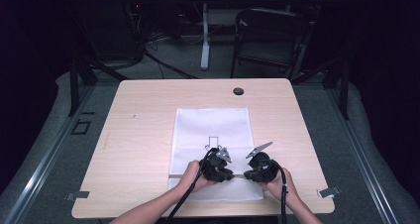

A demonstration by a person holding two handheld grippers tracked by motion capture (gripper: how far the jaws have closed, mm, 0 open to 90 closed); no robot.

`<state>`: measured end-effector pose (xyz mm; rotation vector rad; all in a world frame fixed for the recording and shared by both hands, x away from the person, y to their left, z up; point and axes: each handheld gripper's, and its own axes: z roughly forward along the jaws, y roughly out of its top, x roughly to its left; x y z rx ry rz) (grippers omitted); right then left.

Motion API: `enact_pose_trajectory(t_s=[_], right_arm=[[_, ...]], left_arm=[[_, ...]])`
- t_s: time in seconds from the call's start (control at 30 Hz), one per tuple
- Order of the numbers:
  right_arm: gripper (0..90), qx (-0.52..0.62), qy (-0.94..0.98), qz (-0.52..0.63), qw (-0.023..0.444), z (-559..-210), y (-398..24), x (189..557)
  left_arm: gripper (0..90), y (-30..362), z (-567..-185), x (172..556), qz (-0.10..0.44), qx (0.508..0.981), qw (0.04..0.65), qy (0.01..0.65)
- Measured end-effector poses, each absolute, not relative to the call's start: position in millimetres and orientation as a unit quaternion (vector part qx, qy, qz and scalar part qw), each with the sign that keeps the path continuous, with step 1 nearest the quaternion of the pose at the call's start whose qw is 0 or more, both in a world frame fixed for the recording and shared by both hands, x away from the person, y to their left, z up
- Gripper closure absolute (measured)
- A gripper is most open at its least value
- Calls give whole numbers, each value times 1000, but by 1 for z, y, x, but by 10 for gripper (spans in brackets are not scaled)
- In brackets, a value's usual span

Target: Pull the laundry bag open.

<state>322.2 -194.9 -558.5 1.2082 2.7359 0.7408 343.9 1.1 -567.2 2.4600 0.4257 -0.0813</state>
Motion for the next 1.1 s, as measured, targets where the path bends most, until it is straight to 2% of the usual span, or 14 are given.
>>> enact_pose_trajectory(t_s=[0.23,1.1], right_arm=[[900,407,879,249,14,-559,-198,323],[900,412,880,235,22,-558,-202,323]], left_arm=[[815,1,-566,345,-32,936,313,158],[816,9,-565,344,-38,936,314,156]])
